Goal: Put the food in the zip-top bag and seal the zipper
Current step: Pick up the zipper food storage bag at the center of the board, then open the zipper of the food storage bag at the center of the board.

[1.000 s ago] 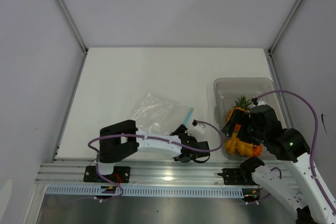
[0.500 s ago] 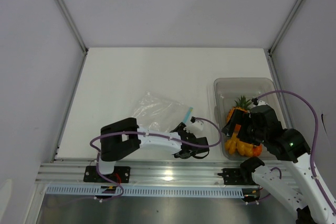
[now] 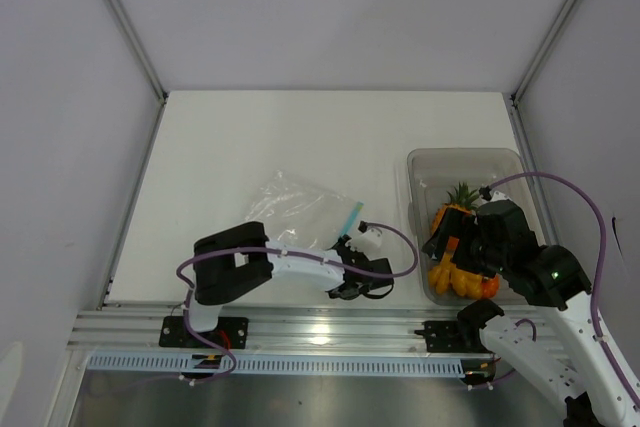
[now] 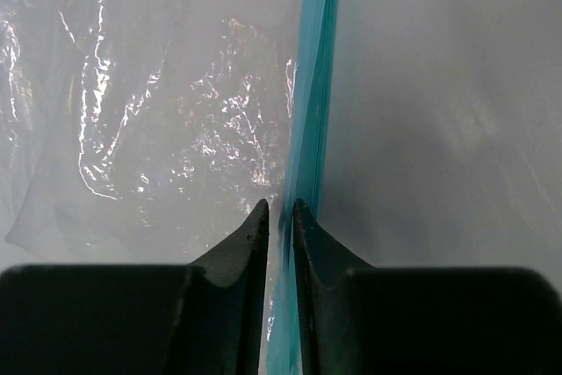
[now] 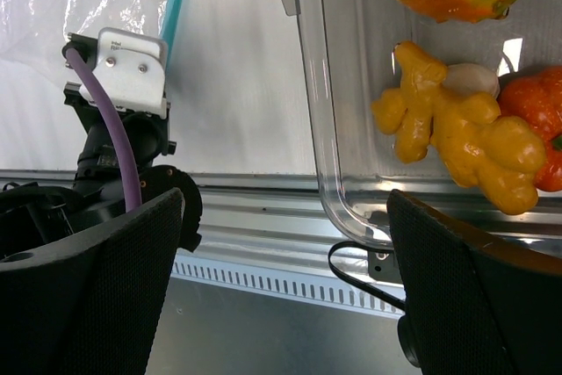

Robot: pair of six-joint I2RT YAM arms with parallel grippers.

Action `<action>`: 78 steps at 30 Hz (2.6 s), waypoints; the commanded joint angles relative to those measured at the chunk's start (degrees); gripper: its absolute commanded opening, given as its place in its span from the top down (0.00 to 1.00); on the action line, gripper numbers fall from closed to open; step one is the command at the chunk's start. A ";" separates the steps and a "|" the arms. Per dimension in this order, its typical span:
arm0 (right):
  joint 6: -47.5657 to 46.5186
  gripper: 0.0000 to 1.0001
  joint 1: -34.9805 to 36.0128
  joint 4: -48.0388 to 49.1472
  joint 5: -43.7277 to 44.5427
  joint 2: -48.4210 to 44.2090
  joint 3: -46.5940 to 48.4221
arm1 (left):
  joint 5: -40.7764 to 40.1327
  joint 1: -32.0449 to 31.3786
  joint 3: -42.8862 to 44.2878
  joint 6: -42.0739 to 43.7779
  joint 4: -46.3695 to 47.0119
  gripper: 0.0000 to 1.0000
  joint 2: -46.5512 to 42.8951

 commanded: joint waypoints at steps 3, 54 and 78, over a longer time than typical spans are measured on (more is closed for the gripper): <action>-0.44 0.01 -0.19 2.15 -1.33 0.75 0.47 | -1.01 0.79 -0.33 0.96 1.69 0.99 -2.07; 10.72 1.00 1.74 38.98 -9.25 20.96 -9.22 | 30.99 4.48 14.79 6.58 -0.77 0.99 -29.59; 10.99 1.00 6.32 31.60 -7.41 22.37 -2.35 | 26.86 10.80 19.01 11.08 -3.23 0.99 -23.35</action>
